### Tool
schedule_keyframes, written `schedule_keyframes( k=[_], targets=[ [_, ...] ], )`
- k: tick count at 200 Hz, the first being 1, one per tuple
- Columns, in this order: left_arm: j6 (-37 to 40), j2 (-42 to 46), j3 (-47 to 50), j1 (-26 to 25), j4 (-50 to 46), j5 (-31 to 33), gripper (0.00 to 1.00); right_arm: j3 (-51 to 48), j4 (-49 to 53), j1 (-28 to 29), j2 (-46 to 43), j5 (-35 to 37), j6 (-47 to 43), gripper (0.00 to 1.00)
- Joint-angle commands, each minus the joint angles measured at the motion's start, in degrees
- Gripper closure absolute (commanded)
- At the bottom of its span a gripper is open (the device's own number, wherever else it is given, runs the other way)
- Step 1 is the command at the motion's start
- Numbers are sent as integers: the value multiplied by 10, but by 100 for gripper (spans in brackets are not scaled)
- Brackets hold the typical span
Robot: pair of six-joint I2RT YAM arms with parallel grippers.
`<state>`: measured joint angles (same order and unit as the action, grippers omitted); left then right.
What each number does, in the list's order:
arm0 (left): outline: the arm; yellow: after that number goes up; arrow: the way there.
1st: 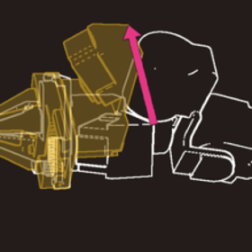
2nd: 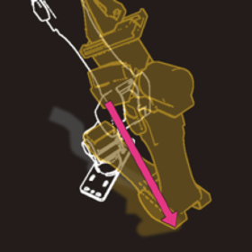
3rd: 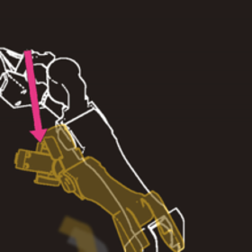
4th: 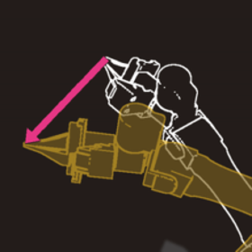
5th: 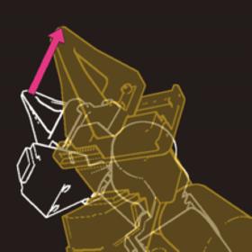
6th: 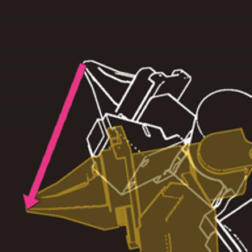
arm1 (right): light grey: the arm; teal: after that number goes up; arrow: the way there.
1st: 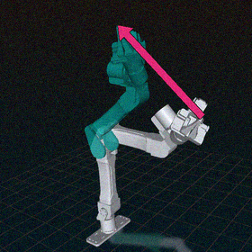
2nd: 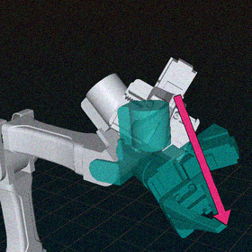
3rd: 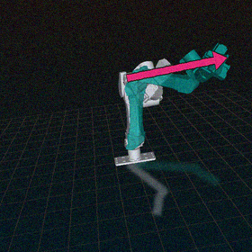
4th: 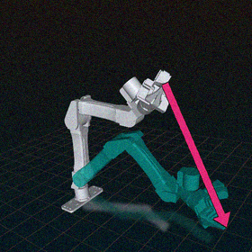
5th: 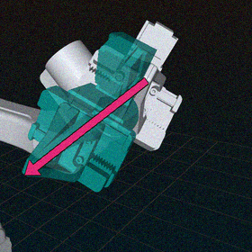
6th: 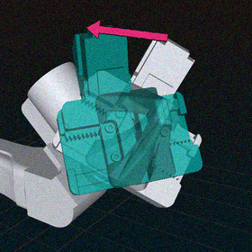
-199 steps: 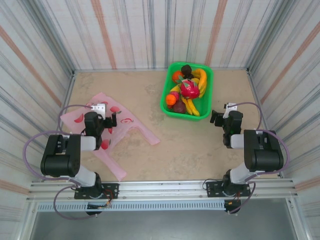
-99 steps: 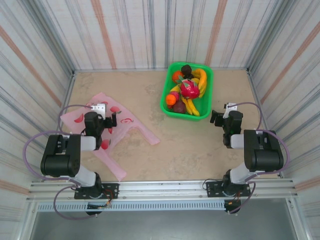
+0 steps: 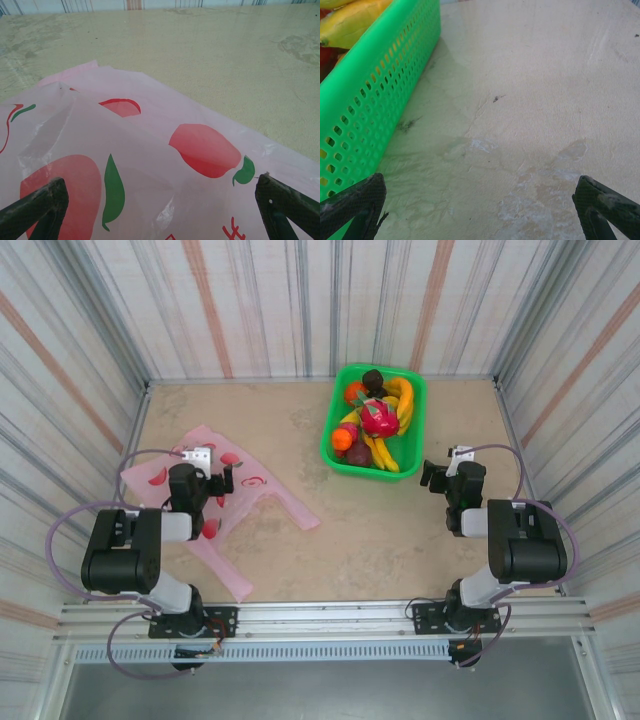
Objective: Place the fake fruits into the plastic bag and tie a complex knot
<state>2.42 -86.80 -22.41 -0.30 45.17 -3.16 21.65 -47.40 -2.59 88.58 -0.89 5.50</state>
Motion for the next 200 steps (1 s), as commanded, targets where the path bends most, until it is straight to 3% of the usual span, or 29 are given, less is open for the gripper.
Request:
schedule_keyframes(
  k=[1, 34, 76, 121, 140, 168, 182, 200],
  targets=[
    [9, 5, -10, 1, 0, 4, 1, 9, -3, -4, -2, 0, -1, 1],
    [-9, 50, -32, 11, -68, 16, 1, 22, 72, -27, -61, -2, 26, 1],
    [-16, 178, -102, -1, -253, 29, 1, 47, 238, -48, -222, 8, 48, 1],
    [-119, 243, -262, -1, -606, 55, 2, 137, 487, -58, -369, -54, 155, 1],
    [-138, 256, -304, -3, -721, 32, 3, 174, 561, -59, -398, -113, 208, 1],
    [-126, 275, -335, -9, -835, -38, 14, 202, 619, -58, -414, -196, 254, 1],
    [-111, 285, -344, -39, -864, -31, 17, 205, 632, -57, -416, -210, 266, 1],
    [-67, 294, -343, -134, -866, 36, 17, 203, 635, -52, -419, -198, 269, 1]
  ],
)
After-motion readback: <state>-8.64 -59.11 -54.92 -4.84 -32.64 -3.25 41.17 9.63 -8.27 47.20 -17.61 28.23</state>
